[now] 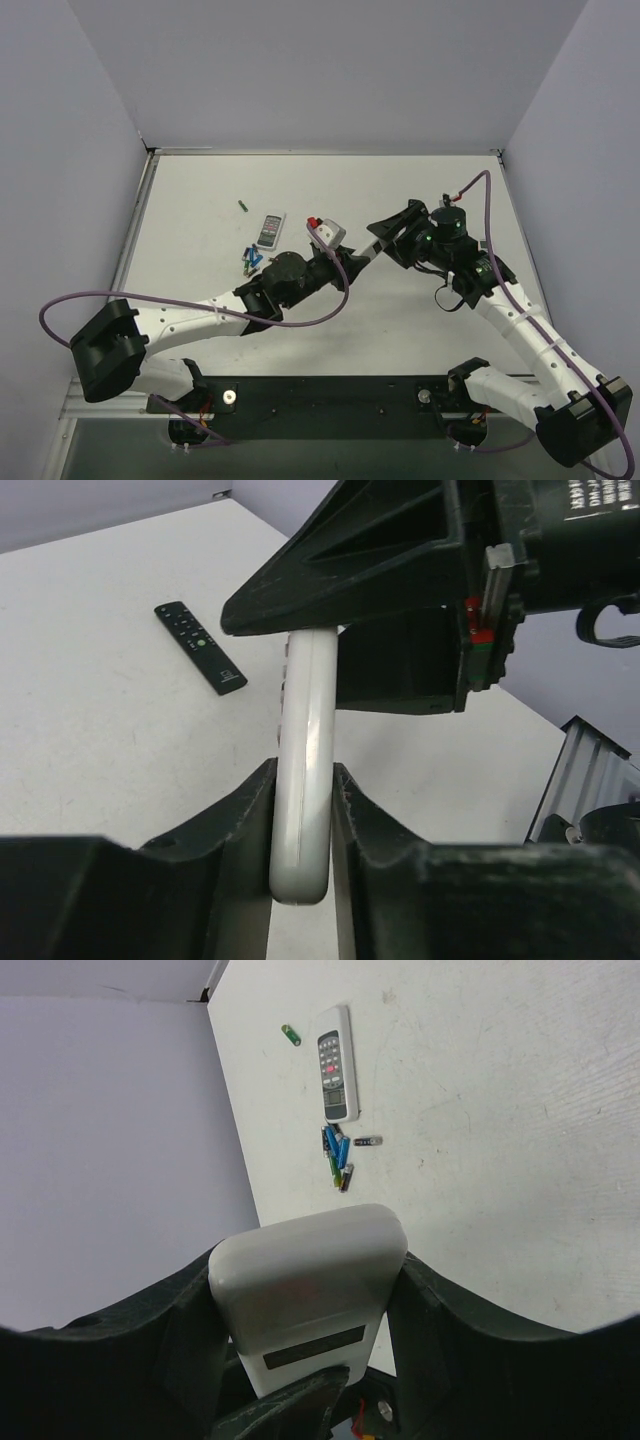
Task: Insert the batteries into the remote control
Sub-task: Adjust the remote control.
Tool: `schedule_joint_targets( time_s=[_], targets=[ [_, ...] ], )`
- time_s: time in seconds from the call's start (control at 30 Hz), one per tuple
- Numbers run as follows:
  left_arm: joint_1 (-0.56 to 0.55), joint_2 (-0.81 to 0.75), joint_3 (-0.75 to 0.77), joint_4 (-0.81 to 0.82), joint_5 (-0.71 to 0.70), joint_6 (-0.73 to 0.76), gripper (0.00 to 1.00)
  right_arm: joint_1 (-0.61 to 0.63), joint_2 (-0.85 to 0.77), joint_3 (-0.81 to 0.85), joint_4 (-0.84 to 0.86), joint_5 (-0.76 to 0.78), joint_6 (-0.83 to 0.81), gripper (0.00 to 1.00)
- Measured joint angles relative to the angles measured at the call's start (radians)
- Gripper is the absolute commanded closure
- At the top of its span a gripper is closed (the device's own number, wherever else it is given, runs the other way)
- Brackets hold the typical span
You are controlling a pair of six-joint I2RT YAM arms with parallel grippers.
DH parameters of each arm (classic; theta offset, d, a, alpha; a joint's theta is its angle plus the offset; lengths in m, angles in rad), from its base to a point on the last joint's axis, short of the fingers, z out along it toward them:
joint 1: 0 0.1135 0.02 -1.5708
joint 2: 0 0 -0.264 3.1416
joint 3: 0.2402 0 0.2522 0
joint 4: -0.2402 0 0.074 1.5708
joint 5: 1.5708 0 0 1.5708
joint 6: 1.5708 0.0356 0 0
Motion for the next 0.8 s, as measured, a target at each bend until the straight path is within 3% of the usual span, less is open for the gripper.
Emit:
schedule_joint_targets(
  time_s=[0.03,0.07,0.1,0.13,0.23,0.43,0.6,0.8],
  targets=[
    [0.000,0.003,0.000,0.006,0.014,-0.003,0.80,0.000,0.000,0.000,0.001,0.002,0.003,0.71],
    [-0.002,0.004,0.000,0.012,0.024,0.008,0.91,0.000,0.001,0.000,-0.001,0.001,0.001,0.64],
    [-0.004,0.004,0.000,0.010,0.026,0.011,0.94,0.000,0.001,0.000,-0.007,0.000,-0.001,0.57],
    [-0.005,0.004,0.000,0.008,0.028,0.012,0.97,0.000,0.001,0.000,-0.008,0.000,-0.005,0.43],
    [0.003,0.001,0.000,-0.005,0.042,0.003,1.00,-0.007,0.001,0.000,-0.003,-0.013,-0.038,0.28],
    [0.130,-0.048,0.018,-0.124,0.217,-0.055,1.00,-0.117,0.003,0.012,0.064,-0.175,-0.231,0.18],
    [0.262,-0.095,0.085,-0.252,0.418,-0.087,1.00,-0.199,0.003,0.014,0.134,-0.348,-0.436,0.18],
    [0.301,-0.119,0.186,-0.406,0.635,-0.084,1.00,-0.198,0.019,0.019,0.197,-0.550,-0.599,0.19]
  ],
)
